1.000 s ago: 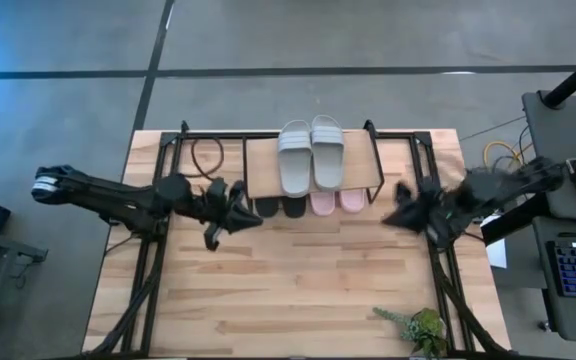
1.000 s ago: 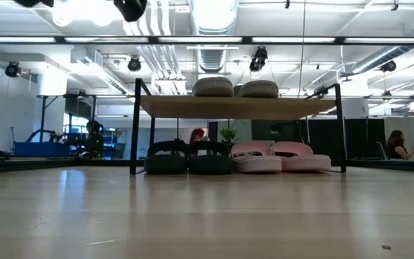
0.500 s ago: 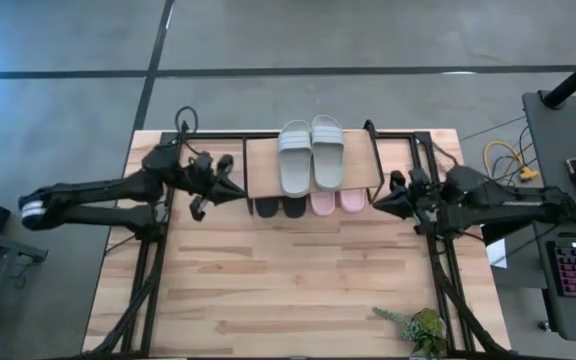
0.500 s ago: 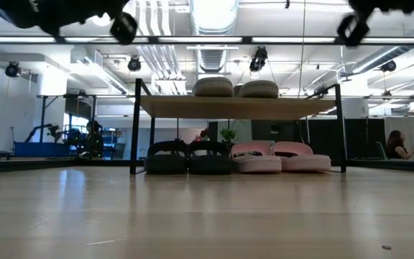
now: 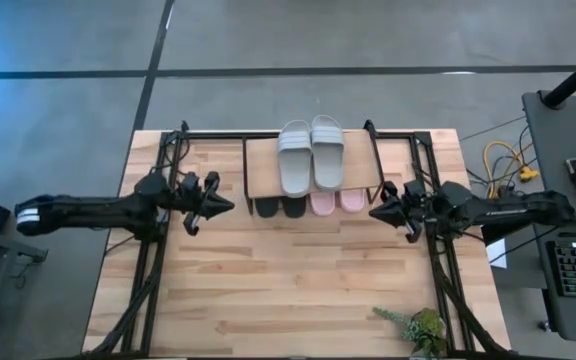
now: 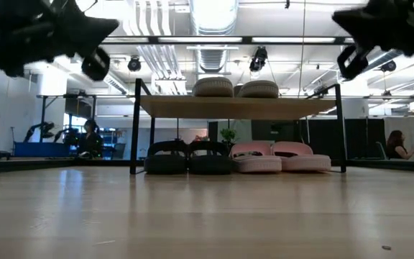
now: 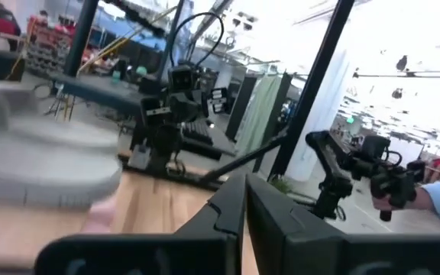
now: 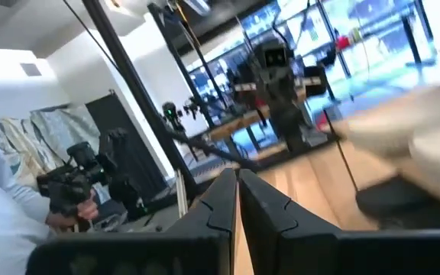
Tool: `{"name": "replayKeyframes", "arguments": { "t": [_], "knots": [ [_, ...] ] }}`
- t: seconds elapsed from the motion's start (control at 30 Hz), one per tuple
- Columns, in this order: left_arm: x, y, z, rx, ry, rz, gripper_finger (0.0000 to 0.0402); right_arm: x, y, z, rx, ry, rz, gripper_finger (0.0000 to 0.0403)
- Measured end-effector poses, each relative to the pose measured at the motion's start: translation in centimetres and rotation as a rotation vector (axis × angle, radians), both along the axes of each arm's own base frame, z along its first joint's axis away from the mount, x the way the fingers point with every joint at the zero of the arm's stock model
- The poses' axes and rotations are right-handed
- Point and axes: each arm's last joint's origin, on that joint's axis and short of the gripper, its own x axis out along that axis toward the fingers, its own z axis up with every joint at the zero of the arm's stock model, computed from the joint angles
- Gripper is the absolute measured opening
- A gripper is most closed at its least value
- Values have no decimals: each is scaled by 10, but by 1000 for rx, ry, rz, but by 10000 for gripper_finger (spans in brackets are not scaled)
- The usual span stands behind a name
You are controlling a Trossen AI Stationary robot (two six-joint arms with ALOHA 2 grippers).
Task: Pick and place slides into the shelf
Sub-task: Return to Home Position
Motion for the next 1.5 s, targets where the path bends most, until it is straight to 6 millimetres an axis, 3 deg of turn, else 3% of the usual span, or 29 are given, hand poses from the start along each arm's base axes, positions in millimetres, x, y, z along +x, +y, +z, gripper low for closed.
{"name": "replayKeyframes", "arguments": {
  "t": [0.17, 0.47, 0.77, 1.13, 1.5],
  "knots": [
    [-9, -2, -25, -31, 42, 0, 0, -6, 0, -29, 65, 46, 10, 13],
    [-17, -2, -53, -111, 229, 25, 0, -17, 0, -30, 38, 26, 6, 13],
    [-30, -2, -44, -64, 139, 55, 0, -31, 1, -33, 37, 36, 3, 13],
    [-45, -5, -51, -81, 184, 87, 0, -30, -1, -36, 9, 56, -55, 13],
    [-47, -5, -52, -79, 193, 95, 0, -28, -3, -45, 47, 164, -111, 13]
  ]
}}
